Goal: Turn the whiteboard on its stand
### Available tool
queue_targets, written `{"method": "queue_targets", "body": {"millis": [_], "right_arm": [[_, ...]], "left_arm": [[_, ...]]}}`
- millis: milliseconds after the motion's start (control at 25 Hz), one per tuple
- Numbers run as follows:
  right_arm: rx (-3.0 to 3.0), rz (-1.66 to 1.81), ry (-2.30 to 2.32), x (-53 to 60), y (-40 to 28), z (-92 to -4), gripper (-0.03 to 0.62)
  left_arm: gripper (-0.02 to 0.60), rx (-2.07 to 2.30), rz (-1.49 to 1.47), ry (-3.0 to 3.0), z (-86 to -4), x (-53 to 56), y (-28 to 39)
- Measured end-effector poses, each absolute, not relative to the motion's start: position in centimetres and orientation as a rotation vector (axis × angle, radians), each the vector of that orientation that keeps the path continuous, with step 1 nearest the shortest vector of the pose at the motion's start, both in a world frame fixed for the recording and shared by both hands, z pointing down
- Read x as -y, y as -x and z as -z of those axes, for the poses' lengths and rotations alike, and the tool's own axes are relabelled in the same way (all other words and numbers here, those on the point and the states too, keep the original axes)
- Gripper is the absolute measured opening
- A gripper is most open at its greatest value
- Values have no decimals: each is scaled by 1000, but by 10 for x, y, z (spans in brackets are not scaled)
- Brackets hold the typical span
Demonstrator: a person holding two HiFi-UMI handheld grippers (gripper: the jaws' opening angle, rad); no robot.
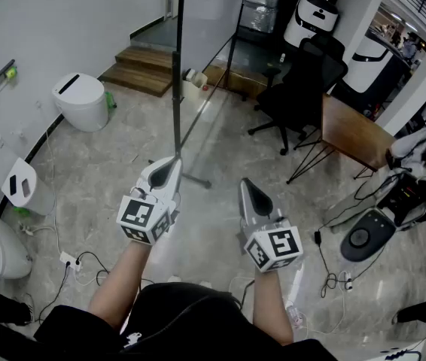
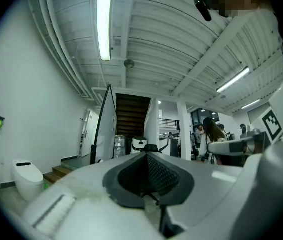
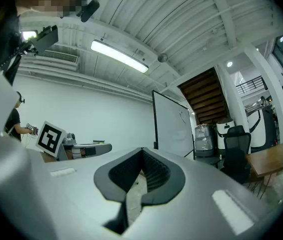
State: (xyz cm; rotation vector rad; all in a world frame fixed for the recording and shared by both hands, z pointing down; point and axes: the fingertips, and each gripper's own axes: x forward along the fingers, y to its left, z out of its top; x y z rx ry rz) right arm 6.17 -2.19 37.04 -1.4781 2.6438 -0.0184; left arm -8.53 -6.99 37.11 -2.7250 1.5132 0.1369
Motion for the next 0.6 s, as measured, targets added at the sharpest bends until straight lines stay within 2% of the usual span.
{"method": "queue_targets", "body": {"millis": [600], "right_arm": [[-2646, 104, 1421, 16, -69, -379, 8]], "left_arm": [[3, -1520, -138, 2754, -387, 63, 78]]}}
